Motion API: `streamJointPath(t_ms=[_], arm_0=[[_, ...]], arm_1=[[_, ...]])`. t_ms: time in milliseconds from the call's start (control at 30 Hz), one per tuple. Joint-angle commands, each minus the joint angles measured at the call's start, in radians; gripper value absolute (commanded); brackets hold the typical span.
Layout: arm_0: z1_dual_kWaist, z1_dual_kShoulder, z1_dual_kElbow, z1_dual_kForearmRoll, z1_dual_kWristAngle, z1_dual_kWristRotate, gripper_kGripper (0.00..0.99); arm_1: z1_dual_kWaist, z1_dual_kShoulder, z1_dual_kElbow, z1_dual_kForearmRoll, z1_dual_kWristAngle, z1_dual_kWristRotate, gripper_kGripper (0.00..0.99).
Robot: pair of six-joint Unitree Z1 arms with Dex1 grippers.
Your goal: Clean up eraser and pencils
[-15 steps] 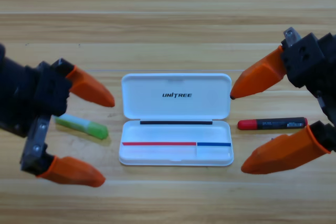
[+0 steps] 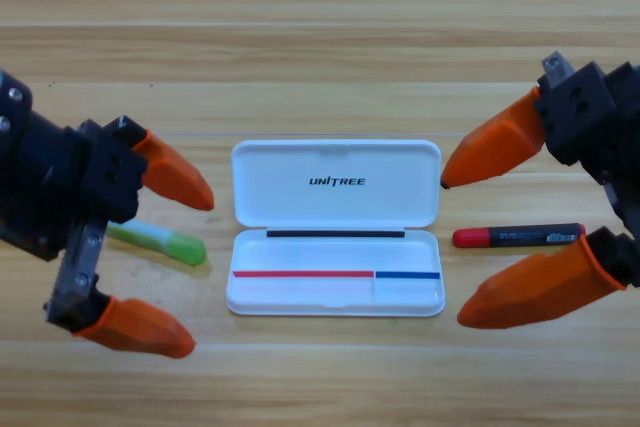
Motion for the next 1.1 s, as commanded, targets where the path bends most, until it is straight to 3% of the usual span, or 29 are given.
streamJointPath(t_ms=[33,200,400,467,567,667,800,967,1100], arm_0=[[-0.022,0.021,-0.004,0.015,0.011,0.01,0.988],[-0.022,0.021,-0.002,0.018,0.017,0.013,0.988],[-0.022,0.032,0.001,0.026,0.068,0.03,0.989],[-0.022,0.038,-0.013,0.049,0.096,0.05,0.988],[-0.02,0.048,-0.04,0.108,0.152,0.109,0.988],[-0.013,0.055,-0.042,0.151,0.309,0.176,0.982],[0.073,0.062,-0.047,0.188,0.453,0.296,0.956],[0.18,0.136,-0.054,0.227,0.458,0.438,0.919],[0.245,0.26,-0.117,0.276,0.427,0.483,0.919]], arm_1=[[0.002,0.042,0.02,0.015,-0.12,0.097,0.983],[-0.027,0.063,0.019,0.081,-0.353,0.22,0.983],[-0.04,0.125,0.028,0.107,-0.563,0.406,0.982],[-0.05,0.166,-0.014,0.167,-0.606,0.487,0.983],[-0.06,0.238,-0.086,0.259,-0.592,0.594,0.982],[-0.083,0.294,-0.115,0.288,-0.575,0.705,0.985],[-0.126,0.367,-0.129,0.348,-0.541,0.938,0.99],[-0.175,0.438,-0.138,0.35,-0.5,1.137,0.99],[-0.207,0.508,-0.156,0.348,-0.448,1.231,0.99]])
